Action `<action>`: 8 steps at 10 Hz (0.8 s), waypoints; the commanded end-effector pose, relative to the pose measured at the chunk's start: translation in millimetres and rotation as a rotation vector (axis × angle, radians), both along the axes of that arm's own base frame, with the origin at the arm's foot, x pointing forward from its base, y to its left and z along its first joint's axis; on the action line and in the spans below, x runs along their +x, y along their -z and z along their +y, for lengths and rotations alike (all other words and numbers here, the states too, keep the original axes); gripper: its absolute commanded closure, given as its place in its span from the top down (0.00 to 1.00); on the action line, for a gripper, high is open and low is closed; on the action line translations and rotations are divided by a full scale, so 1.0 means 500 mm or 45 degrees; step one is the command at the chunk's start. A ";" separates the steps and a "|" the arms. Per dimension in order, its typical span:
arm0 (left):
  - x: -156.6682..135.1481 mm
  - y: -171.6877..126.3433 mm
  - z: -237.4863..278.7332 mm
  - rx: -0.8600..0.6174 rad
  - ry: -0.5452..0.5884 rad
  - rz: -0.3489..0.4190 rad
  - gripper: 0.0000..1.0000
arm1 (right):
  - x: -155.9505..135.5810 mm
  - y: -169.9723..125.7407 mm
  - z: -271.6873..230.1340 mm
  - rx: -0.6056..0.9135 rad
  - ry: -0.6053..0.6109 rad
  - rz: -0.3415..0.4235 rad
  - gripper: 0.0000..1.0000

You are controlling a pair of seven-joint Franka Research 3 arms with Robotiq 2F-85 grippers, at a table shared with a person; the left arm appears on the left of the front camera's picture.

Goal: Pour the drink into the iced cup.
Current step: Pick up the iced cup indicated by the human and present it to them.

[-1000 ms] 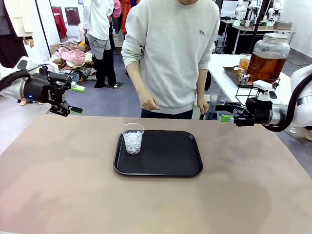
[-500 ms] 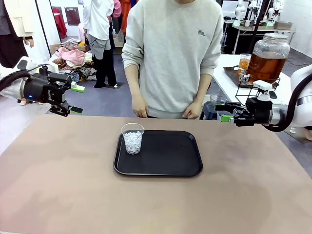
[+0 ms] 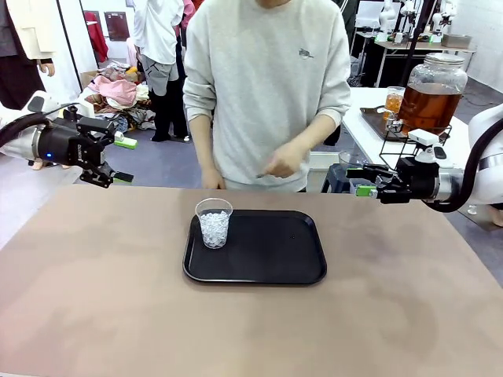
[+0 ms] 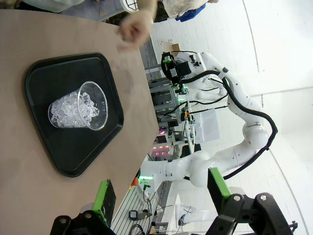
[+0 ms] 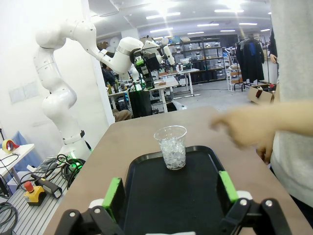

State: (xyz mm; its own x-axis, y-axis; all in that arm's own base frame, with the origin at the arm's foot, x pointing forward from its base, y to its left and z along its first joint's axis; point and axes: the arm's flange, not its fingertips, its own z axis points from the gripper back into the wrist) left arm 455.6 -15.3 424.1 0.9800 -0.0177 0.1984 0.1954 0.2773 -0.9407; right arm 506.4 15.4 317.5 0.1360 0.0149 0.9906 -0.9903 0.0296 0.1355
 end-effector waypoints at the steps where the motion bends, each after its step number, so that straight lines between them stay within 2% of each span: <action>1: -0.001 -0.003 0.000 0.002 -0.005 -0.008 1.00 | 0.003 -0.006 0.001 -0.009 0.005 0.014 1.00; 8: -0.001 -0.003 0.000 0.002 -0.005 -0.008 1.00 | 0.003 -0.006 0.001 -0.009 0.005 0.014 1.00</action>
